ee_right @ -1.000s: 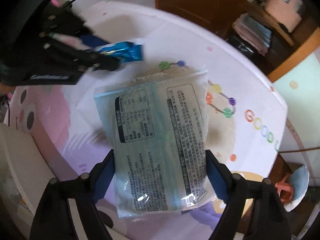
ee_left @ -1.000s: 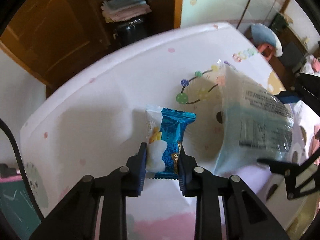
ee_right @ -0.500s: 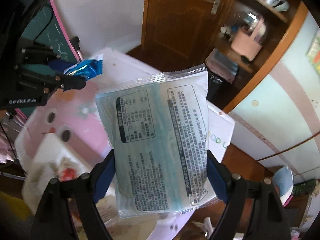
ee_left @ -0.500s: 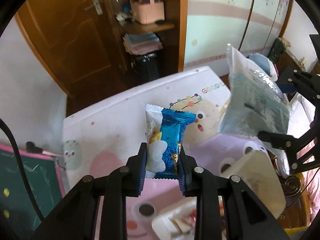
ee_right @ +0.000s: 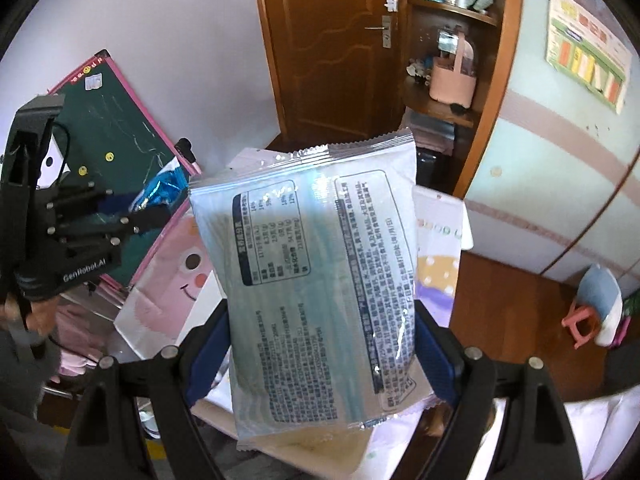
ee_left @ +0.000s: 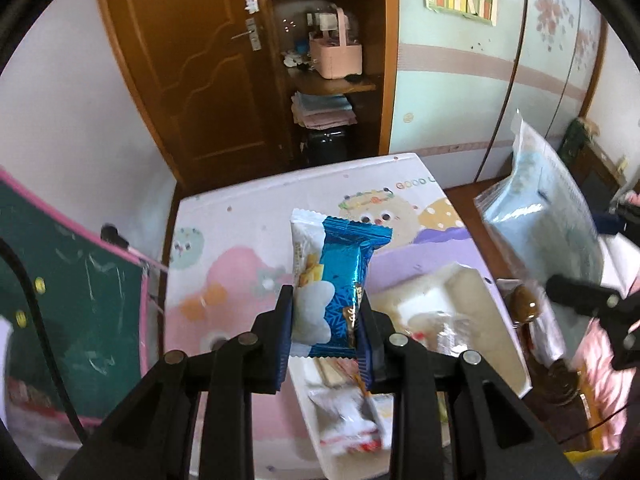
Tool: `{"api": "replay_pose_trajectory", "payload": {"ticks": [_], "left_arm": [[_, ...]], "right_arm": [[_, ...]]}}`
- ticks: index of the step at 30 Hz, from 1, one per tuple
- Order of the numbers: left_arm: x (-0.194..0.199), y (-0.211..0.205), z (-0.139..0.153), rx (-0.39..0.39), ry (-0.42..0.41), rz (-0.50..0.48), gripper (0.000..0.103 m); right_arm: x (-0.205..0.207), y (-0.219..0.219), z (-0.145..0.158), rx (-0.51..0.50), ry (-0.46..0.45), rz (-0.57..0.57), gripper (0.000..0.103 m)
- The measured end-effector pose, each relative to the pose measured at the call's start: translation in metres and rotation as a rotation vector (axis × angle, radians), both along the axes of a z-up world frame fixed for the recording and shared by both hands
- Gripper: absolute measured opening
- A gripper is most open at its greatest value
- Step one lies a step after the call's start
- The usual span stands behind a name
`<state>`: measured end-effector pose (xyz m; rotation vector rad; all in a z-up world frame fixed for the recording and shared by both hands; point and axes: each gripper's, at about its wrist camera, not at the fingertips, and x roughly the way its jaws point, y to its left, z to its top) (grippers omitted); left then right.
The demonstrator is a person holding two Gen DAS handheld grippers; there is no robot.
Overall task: Organize snacks
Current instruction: 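Carry both snacks over the white tray and open both grippers to drop them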
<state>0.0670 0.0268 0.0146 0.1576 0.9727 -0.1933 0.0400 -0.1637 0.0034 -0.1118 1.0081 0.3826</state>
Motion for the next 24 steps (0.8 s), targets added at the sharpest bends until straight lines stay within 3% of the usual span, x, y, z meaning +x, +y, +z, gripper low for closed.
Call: {"api": "replay_pose_trajectory", "payload": {"ticks": [7,12,19,24], "left_arm": [[-0.048,-0.022,-0.022,-0.063,0.02,0.023,0.026],[-0.056,-0.03,-0.04,-0.107,0.053,0.036,0.026],[-0.06,-0.033,-0.063,-0.103,0.115,0.045,0.026],[-0.062,-0.036,-0.064,-0.081,0.104,0.048,0.029]], "right_arm": [[-0.032,0.003,-0.021,0.047,0.046,-0.093,0.085],[-0.043,0.0,-0.042,0.074,0.109,-0.185,0.085],[-0.047,0.0,-0.06,0.086,0.177,-0.232,0.086],[-0.043,0.001,-0.064,0.09,0.178,-0.254,0.086]]}}
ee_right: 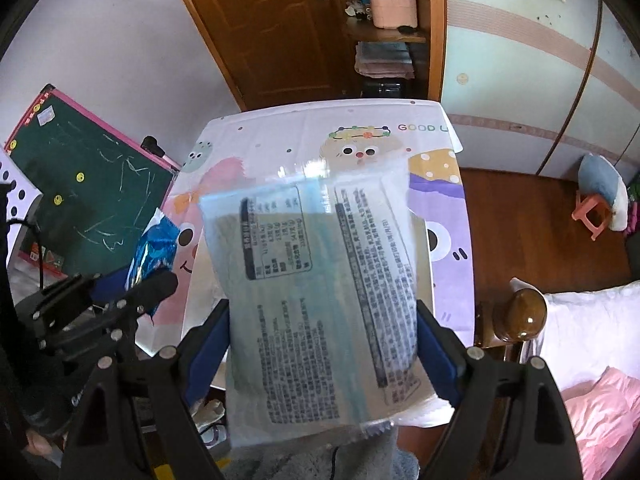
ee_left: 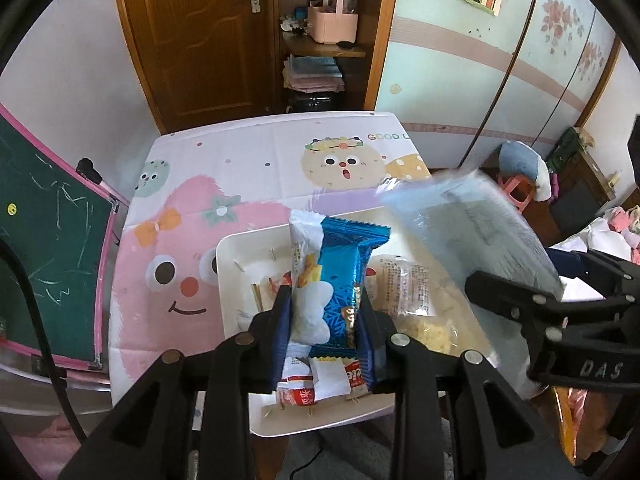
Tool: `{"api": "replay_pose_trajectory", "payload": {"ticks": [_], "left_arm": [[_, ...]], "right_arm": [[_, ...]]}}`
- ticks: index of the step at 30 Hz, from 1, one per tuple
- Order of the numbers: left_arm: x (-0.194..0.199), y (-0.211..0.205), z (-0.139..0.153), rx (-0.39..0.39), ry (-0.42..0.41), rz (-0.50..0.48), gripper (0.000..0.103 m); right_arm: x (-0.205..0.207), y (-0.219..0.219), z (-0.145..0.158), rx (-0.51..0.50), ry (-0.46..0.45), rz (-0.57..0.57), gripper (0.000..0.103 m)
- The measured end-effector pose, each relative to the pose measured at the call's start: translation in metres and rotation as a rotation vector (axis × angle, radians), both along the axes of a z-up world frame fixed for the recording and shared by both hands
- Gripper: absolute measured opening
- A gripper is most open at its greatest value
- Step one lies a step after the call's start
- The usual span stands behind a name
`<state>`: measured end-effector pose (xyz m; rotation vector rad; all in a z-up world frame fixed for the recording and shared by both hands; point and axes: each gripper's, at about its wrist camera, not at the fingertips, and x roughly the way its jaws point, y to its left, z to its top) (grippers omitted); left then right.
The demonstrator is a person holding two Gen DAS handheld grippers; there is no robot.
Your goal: Organize snacks
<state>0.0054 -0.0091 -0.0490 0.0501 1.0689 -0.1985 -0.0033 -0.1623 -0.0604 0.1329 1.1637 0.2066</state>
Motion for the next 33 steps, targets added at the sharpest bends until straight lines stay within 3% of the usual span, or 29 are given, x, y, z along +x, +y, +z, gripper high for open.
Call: {"api": "replay_pose_trajectory", "payload": {"ticks": [2,3,4,5,11,33], "left_arm": [[0.001,0.002,0.002,0.003,-0.006,0.007,0.043],[0.001,0.002,0.003,0.007,-0.01,0.018,0.069],[0.001,0.003,0.003,0.017,-0.015,0.032,0.089],[0.0,0.005,0.006,0.027,-0.036,0.051,0.093],[-0.004,0.005,0.011,0.029,-0.057,0.039,0.094],[-0.025,0.014,0.02,0.011,-0.015,0.097,0.094]], "right_arm": [[0.002,-0.002,-0.001,0.008,-0.005,-0.019,0.086],[0.004,-0.003,-0.002,0.011,-0.002,-0.034,0.086],[0.005,-0.003,-0.002,0.015,-0.004,-0.039,0.086],[0.005,-0.003,-0.001,0.02,-0.012,-0.042,0.087],[-0.002,-0.001,0.008,-0.004,-0.082,-0.049,0.095],[-0.024,-0.001,0.015,0.041,-0.081,-0.058,0.095]]}}
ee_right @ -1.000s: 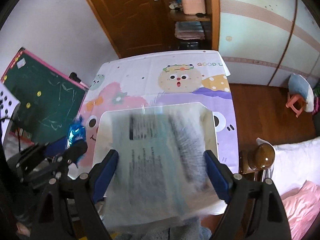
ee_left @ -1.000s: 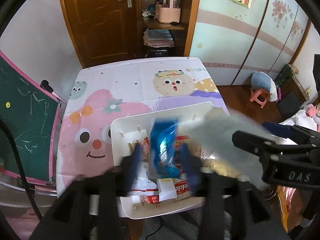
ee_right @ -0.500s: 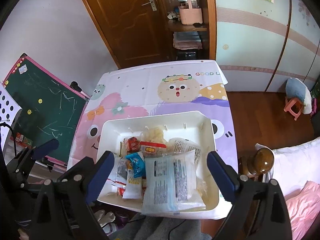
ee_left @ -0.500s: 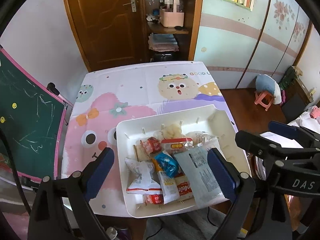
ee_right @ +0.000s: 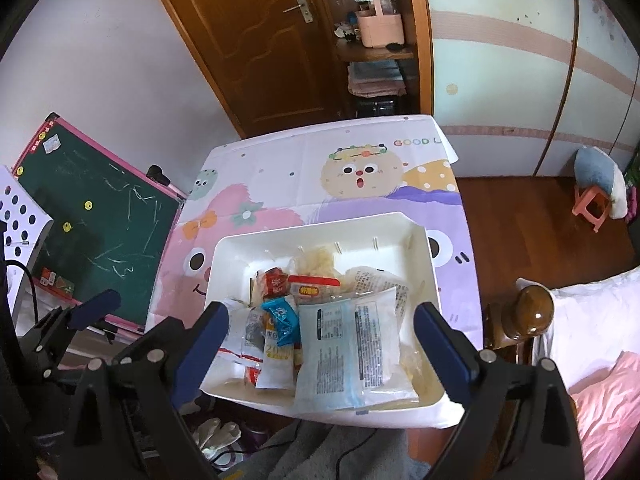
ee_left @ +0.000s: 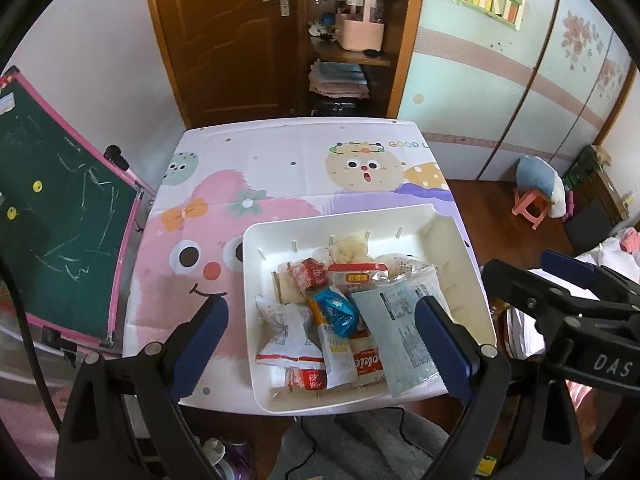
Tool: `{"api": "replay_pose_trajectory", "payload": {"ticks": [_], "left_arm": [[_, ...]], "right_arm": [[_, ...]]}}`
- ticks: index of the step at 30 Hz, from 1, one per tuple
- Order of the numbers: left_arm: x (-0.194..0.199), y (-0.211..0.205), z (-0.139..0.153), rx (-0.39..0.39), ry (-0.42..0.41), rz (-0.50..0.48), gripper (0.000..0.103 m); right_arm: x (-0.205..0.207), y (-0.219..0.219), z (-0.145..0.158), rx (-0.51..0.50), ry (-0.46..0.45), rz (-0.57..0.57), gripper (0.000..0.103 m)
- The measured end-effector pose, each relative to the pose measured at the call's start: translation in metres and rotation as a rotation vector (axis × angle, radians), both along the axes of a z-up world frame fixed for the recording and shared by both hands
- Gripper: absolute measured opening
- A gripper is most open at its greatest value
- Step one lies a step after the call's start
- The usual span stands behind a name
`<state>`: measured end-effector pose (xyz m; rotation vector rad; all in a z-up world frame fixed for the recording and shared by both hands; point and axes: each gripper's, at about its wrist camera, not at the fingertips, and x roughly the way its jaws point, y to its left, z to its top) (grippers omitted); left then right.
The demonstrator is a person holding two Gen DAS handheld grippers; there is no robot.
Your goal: Organize snacks
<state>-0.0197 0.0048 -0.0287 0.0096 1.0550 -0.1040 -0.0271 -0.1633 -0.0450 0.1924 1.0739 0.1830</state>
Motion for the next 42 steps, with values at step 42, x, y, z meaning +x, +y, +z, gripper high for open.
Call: {"api": "replay_pose_trajectory", "payload": {"ticks": [42], "left_arm": [[0.003,0.02,0.05,0.042,-0.101,-0.004,0.096]], "right_arm": [[-0.011,0.014,0.057,-0.028,-0.092,-0.101,0.095]]}}
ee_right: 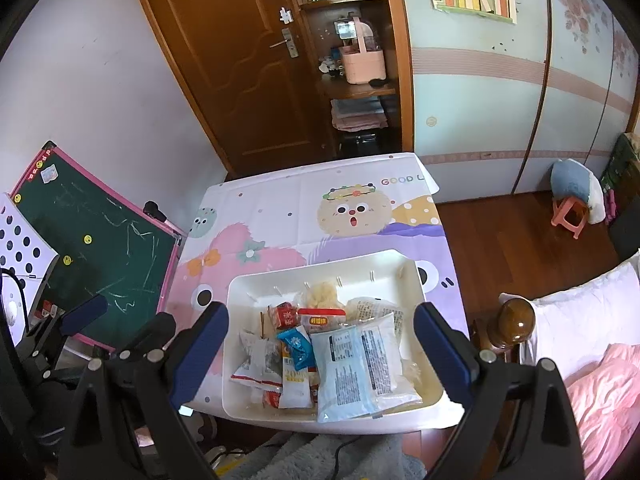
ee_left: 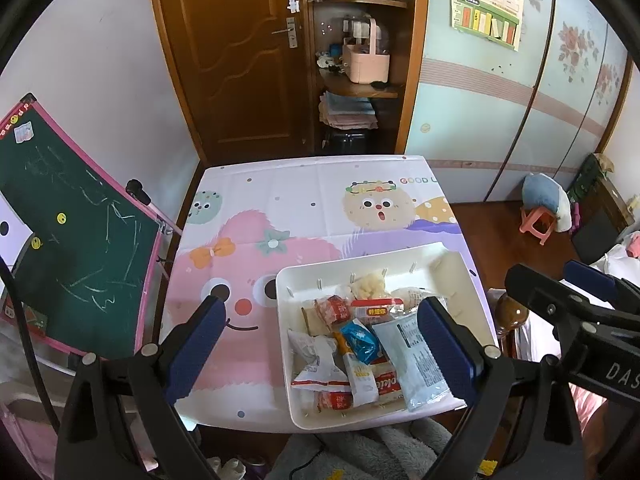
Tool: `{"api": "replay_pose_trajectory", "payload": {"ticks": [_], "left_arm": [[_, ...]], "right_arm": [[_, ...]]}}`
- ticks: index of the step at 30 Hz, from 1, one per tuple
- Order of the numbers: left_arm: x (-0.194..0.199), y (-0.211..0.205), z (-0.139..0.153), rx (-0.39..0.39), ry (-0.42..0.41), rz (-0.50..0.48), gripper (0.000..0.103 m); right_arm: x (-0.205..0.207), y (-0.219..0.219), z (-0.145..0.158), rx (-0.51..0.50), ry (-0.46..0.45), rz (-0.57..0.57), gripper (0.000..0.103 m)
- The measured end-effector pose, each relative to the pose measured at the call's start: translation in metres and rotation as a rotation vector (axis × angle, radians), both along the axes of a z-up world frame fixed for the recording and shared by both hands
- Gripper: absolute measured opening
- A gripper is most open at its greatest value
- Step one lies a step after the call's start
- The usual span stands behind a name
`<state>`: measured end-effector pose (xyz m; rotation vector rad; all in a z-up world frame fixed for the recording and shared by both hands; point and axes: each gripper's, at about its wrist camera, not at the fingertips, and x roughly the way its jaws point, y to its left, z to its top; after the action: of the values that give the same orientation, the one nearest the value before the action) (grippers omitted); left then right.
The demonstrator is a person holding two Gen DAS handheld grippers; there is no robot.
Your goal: Organize snacks
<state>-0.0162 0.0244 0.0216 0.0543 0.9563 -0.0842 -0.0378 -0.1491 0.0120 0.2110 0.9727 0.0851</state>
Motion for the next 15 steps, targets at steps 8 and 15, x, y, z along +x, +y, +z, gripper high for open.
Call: {"api": "replay_pose_trajectory", "payload": {"ticks": [8,15], "left_arm": [[0.0003,0.0,-0.0002,-0.001,0.002,0.001,0.096],[0.001,-0.0003,-0.0003,-0.002,0.005,0.001,0.096]], "right_arm": [[0.0024,-0.0006,0.0019,-0.003,-0.008,-0.002,0.095],[0.0028,-0.0013,0.002,-0.004,-0.008,0.0,0.095]]}}
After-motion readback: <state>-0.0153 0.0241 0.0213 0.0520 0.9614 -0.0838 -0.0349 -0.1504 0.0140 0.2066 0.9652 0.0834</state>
